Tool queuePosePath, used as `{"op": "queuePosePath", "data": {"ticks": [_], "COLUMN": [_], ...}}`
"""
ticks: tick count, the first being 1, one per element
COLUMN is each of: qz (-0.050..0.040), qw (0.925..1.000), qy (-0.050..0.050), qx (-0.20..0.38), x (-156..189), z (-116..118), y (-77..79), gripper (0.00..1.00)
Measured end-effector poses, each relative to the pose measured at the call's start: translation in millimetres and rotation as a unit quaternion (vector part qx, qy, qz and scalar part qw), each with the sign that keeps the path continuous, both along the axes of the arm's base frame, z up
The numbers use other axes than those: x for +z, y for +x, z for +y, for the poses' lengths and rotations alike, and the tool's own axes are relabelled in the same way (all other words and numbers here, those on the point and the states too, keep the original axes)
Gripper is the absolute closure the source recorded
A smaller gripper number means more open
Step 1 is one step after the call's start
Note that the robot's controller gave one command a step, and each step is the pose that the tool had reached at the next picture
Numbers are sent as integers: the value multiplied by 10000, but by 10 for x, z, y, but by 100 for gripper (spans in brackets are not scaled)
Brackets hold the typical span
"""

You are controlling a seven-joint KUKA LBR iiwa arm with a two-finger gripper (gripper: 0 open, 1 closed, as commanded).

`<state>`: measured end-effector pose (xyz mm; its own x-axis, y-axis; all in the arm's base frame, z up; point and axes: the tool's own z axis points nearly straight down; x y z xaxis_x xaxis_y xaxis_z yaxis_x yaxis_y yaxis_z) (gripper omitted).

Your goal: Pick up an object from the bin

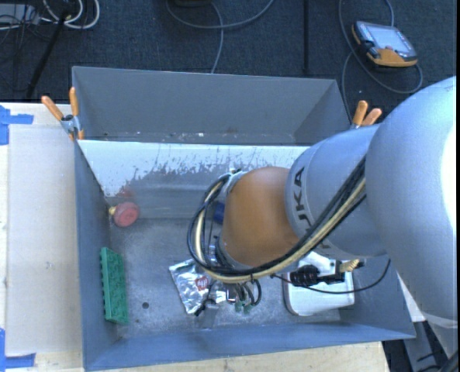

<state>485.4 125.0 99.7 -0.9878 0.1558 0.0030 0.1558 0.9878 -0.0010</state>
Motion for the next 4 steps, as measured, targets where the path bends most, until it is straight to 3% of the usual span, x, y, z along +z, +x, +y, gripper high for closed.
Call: {"op": "queuePosePath", "data": {"ticks": [1,2,3,4], "qz": [-14,4,-4,-3], "qw": [9955,9844,9842,9840], "qy": [-5,-7,-4,-2], "qx": [-947,-1759,-1769,-1781], "x": [120,-310,-315,-315], "z": [-266,-153,-157,-159], "y": [109,16,15,14], "gripper": [0,0,0,100]}}
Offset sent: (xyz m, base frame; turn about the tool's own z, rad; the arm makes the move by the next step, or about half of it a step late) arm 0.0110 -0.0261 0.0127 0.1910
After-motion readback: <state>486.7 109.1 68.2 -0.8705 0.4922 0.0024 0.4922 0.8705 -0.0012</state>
